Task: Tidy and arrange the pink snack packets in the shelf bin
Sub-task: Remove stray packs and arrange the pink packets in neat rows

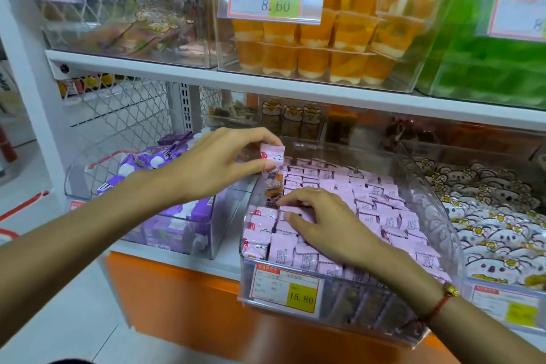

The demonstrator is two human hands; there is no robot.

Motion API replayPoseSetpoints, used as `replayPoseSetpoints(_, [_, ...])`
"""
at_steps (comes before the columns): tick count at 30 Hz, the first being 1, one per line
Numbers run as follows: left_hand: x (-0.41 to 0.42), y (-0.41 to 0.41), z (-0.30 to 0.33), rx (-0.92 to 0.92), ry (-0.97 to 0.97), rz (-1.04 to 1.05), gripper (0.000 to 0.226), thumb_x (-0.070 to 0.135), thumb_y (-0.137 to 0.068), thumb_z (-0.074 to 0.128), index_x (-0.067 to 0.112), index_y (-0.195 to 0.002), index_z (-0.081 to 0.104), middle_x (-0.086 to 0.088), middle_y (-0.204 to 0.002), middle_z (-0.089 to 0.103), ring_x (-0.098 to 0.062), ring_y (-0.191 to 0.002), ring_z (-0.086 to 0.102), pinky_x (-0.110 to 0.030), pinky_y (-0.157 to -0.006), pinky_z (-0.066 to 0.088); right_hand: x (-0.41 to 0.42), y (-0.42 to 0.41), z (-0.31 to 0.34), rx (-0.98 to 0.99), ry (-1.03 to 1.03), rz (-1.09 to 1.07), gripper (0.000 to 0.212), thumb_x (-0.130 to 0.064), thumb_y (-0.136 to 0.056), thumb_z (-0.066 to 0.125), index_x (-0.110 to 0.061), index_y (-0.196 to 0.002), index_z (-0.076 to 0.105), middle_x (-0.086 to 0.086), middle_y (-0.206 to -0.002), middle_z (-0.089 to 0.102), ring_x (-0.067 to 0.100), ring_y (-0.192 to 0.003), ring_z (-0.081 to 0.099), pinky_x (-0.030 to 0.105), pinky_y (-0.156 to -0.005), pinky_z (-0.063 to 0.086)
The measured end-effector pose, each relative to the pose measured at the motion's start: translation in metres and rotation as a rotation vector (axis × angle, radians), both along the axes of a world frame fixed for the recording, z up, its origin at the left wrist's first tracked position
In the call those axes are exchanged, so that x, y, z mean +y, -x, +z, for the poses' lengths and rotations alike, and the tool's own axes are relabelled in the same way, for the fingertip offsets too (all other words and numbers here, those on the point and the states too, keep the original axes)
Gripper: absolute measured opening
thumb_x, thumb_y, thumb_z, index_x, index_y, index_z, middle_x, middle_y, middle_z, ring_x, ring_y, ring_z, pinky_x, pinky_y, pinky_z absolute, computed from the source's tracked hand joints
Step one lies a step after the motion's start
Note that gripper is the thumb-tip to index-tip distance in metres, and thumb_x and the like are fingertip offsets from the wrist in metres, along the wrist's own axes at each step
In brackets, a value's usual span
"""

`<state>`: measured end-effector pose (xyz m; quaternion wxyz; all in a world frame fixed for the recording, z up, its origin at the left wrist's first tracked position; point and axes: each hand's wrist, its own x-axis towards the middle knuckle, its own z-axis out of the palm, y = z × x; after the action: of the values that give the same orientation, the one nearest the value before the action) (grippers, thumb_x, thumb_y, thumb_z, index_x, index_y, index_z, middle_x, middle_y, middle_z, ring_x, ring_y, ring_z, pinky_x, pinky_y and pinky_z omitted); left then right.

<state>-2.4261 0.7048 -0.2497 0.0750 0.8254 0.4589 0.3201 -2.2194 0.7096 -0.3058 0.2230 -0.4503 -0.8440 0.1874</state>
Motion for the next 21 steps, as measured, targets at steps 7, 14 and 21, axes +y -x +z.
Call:
replayPoseSetpoints(7, [0.002, 0.005, 0.015, 0.091, -0.004, -0.037, 0.024, 0.036, -0.088, 0.062, 0.032, -0.111, 0.062, 0.011, -0.095, 0.07, 0.0, -0.088, 0.063, -0.029, -0.081, 0.048, 0.004, -0.004, 0.0, 0.111, 0.026, -0.058, 0.016, -0.027, -0.092, 0.056, -0.034, -0.106, 0.058, -0.015, -0.1, 0.063, 0.001, -0.098, 0.058, 0.035, -0.091, 0.049])
replayPoseSetpoints(14, [0.006, 0.011, 0.016, 0.155, 0.005, -0.047, 0.021, 0.037, -0.09, 0.06, 0.033, -0.11, 0.061, 0.017, -0.094, 0.07, 0.008, -0.088, 0.063, -0.019, -0.081, 0.049, 0.003, -0.003, -0.001, 0.101, 0.011, -0.067, 0.016, -0.027, -0.092, 0.055, -0.038, -0.103, 0.057, -0.018, -0.098, 0.063, 0.004, -0.097, 0.059, 0.039, -0.087, 0.05])
replayPoseSetpoints(21, [0.01, -0.006, -0.002, 0.075, -0.07, 0.021, 0.02, 0.037, -0.09, 0.061, 0.035, -0.109, 0.065, 0.015, -0.093, 0.071, 0.003, -0.086, 0.065, -0.033, -0.081, 0.052, 0.002, -0.001, -0.001, 0.09, -0.02, -0.063, 0.019, -0.026, -0.091, 0.056, -0.045, -0.092, 0.054, -0.02, -0.095, 0.062, -0.002, -0.097, 0.057, 0.035, -0.088, 0.05])
